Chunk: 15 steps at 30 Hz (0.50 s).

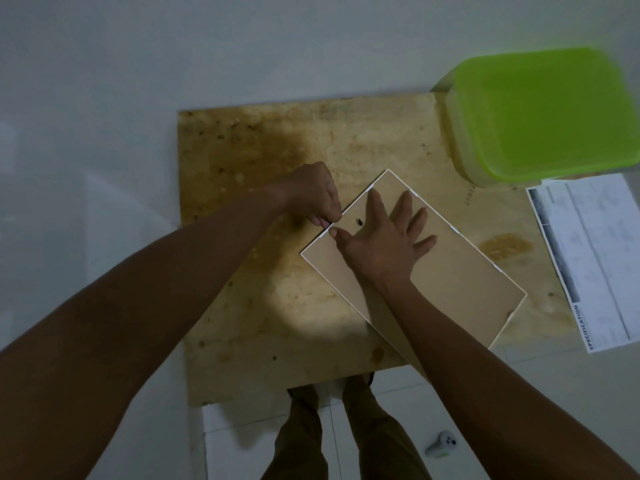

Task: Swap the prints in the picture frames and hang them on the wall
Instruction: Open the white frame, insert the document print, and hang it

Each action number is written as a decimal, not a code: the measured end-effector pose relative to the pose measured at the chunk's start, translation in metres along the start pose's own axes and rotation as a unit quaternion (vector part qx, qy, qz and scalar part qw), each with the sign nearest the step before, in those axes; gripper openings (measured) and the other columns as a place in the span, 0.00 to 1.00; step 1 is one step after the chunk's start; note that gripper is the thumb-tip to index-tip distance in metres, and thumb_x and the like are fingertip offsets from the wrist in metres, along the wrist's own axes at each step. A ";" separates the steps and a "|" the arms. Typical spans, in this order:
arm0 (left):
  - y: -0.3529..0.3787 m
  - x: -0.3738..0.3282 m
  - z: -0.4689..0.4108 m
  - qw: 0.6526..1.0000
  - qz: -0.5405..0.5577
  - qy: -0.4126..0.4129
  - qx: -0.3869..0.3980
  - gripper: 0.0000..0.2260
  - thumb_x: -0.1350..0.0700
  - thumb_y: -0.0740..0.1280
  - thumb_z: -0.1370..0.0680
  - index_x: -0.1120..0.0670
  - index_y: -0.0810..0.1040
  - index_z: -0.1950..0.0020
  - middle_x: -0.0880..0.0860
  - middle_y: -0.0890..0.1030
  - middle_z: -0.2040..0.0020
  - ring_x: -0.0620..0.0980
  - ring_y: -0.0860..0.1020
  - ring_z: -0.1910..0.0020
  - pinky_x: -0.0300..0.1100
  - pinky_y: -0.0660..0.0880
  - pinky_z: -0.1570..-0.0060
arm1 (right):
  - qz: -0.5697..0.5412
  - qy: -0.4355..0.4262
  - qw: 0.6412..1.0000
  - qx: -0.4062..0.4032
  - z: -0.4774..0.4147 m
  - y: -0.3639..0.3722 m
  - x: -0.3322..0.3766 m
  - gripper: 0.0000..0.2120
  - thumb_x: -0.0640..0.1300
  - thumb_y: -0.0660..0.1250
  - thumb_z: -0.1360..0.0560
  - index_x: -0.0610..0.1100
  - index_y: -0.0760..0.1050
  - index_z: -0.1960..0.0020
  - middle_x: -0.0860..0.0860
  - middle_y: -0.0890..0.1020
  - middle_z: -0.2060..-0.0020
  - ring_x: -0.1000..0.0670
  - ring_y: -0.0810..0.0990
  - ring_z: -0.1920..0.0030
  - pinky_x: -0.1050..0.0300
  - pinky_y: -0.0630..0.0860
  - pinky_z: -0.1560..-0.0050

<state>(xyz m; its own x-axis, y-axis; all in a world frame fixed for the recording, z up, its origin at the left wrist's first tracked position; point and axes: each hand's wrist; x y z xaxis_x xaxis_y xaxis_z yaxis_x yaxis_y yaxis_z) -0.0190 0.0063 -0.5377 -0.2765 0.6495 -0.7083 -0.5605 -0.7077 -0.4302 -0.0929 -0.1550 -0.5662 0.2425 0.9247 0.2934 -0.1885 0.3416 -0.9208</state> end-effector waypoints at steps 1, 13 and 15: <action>0.001 0.000 0.001 1.000 0.001 0.000 -0.004 0.04 0.66 0.72 0.32 0.62 0.86 0.59 0.56 0.84 0.70 0.48 0.83 0.69 0.43 0.83 0.61 | -0.002 0.001 1.000 0.000 0.000 0.001 0.000 0.46 0.78 0.63 0.36 0.63 0.54 0.23 0.45 0.47 0.19 0.34 0.40 0.21 0.22 0.43 0.29; 0.058 0.061 0.089 0.973 0.036 -0.022 -0.228 0.07 0.52 0.74 0.34 0.52 0.87 0.58 0.49 0.85 0.65 0.40 0.82 0.64 0.39 0.75 0.62 | -0.001 -0.140 0.987 0.082 0.026 -0.022 -0.050 0.42 0.75 0.65 0.31 0.63 0.56 0.22 0.46 0.43 0.18 0.40 0.39 0.19 0.32 0.42 0.24; 0.083 0.061 0.106 0.952 0.043 -0.038 -0.300 0.08 0.51 0.76 0.35 0.53 0.86 0.59 0.49 0.84 0.67 0.44 0.83 0.63 0.42 0.78 0.60 | 0.039 -0.175 0.978 0.106 0.036 -0.024 -0.069 0.47 0.78 0.63 0.34 0.64 0.51 0.21 0.48 0.40 0.18 0.41 0.36 0.20 0.32 0.40 0.25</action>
<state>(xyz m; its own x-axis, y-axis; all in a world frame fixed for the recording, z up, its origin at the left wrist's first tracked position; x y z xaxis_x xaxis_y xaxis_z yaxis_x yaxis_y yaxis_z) -0.1652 0.0163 -0.5576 -0.3699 0.5848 -0.7220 0.0068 -0.7753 -0.6315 -0.1397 -0.2215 -0.5547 -0.1140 0.9374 0.3291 -0.3953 0.2611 -0.8806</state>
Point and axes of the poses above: each hand's wrist, its own z-axis away from the middle knuckle, its own y-axis out of the palm, x = y × z
